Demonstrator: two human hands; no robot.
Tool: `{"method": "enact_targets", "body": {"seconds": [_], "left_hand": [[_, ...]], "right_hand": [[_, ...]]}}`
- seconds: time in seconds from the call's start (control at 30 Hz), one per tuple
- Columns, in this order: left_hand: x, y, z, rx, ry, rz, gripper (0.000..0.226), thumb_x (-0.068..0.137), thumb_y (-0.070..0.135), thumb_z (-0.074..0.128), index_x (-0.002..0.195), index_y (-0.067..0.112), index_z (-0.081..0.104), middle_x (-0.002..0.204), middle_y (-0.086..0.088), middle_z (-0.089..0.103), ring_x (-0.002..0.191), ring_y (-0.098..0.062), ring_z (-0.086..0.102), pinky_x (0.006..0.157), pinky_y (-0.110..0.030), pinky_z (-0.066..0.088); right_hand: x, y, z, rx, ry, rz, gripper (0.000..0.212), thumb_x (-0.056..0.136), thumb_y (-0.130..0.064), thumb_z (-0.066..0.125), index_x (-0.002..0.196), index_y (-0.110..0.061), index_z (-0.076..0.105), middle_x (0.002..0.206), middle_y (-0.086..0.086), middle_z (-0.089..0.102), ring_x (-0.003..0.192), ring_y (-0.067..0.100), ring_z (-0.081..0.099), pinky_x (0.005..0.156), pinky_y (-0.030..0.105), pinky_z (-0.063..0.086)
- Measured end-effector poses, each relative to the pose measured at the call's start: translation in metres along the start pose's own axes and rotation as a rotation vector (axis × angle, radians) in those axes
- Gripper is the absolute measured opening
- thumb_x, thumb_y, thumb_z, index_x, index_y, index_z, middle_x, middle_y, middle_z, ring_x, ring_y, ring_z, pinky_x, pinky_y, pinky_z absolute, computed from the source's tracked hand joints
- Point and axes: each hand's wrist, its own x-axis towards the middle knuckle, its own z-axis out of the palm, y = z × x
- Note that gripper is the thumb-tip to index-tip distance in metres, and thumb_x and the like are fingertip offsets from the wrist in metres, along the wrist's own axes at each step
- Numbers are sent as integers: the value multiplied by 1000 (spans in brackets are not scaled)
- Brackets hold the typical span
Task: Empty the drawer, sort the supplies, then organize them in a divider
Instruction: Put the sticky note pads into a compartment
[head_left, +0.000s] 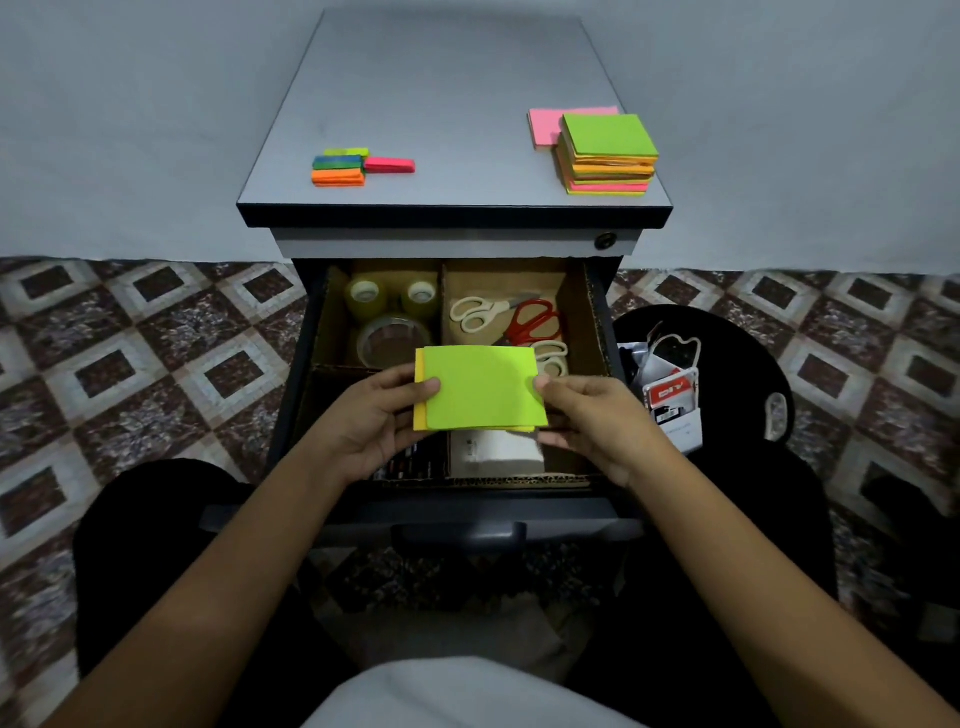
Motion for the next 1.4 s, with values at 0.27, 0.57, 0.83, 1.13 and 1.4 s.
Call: {"method": "enact_targets", "body": {"seconds": [0.27,0.57,0.83,1.13,1.4], "left_hand": [[-2,-6,5,68,0,-38,15,91,1,50,94,9,63,72,-1,73,62,-10,70,55,-21,57],[-1,-8,34,172,0,-124,11,92,-2,48,94,2,59,88,-11,66,70,-15,68,59,-24,58],[15,-29,70,227,52,-260,12,94,-6,46,101,-2,54,87,-14,61,78,-21,60,72,-38,55],[40,-47,80,365,197,-302,20,90,-10,47,107,-2,53,102,-17,58,96,-30,57,81,-41,49],[41,-47,73,409,240,-374,27,90,-11,41,71,8,37,70,-9,34,57,-19,35,59,-32,40]], "right_hand": [[-2,1,-18,32,75,18,16,91,0,54,78,-10,54,88,9,59,78,19,59,49,20,54],[-10,-18,-52,352,131,-4,20,93,6,46,84,-11,55,82,6,63,56,12,67,54,24,58],[-10,-29,-57,461,108,-45,19,93,4,46,84,-10,56,62,0,70,54,11,68,52,22,57],[-4,-27,-55,444,72,-52,16,93,4,47,92,-9,56,85,8,65,56,12,68,52,23,56],[-5,-26,-51,423,68,-40,15,93,4,47,92,-8,56,88,11,63,54,12,67,53,23,57]]}}
